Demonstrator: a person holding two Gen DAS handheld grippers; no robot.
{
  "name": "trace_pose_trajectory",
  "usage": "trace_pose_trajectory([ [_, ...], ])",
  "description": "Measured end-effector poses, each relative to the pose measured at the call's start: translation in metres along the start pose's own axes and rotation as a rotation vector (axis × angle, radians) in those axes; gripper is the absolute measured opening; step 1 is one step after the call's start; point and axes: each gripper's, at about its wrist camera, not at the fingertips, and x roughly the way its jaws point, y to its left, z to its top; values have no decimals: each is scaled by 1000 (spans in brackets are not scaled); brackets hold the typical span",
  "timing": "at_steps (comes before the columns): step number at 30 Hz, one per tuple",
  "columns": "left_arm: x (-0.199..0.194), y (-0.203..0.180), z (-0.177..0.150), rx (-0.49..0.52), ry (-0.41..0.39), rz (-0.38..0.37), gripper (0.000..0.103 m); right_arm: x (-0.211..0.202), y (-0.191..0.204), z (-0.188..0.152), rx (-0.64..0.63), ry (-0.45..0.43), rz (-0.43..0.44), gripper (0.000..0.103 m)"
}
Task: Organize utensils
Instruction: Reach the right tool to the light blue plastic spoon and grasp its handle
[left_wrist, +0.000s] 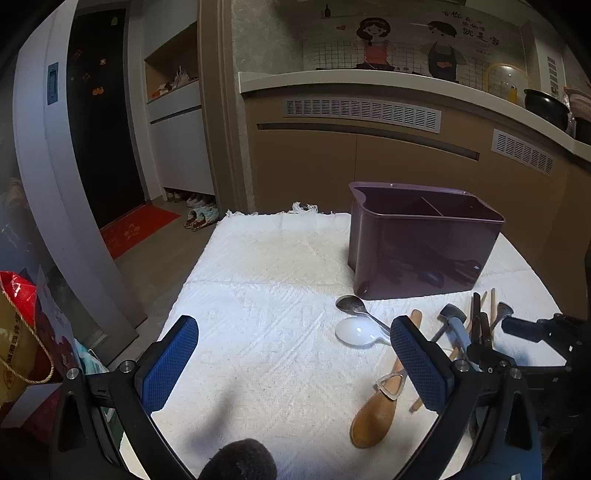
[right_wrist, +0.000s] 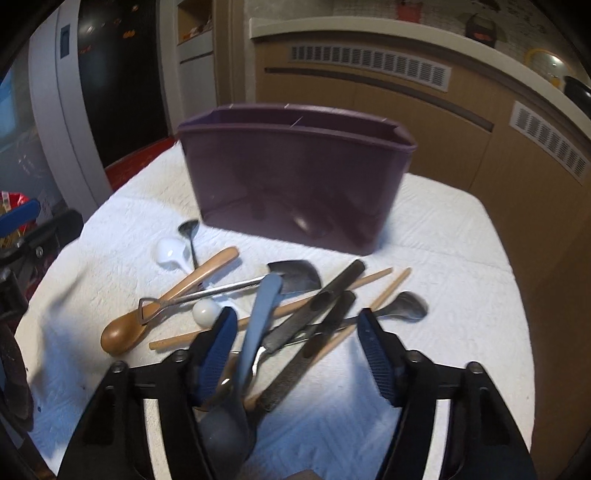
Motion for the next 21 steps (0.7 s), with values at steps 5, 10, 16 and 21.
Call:
trace_pose_trajectory([
  [5,13,15,-4,-38,51,28,103,13,9,0,-16,47,14,44],
  [10,17,18,-10,-32,69,-42,103,18,18,6,-36,56,18,37],
  [16,8,10,-11,23,29,-73,103,24,29,9,-74,73,20,15],
  [21,6,5,-9,27,46,-131,103,12,20,6,-51,66,56,13],
])
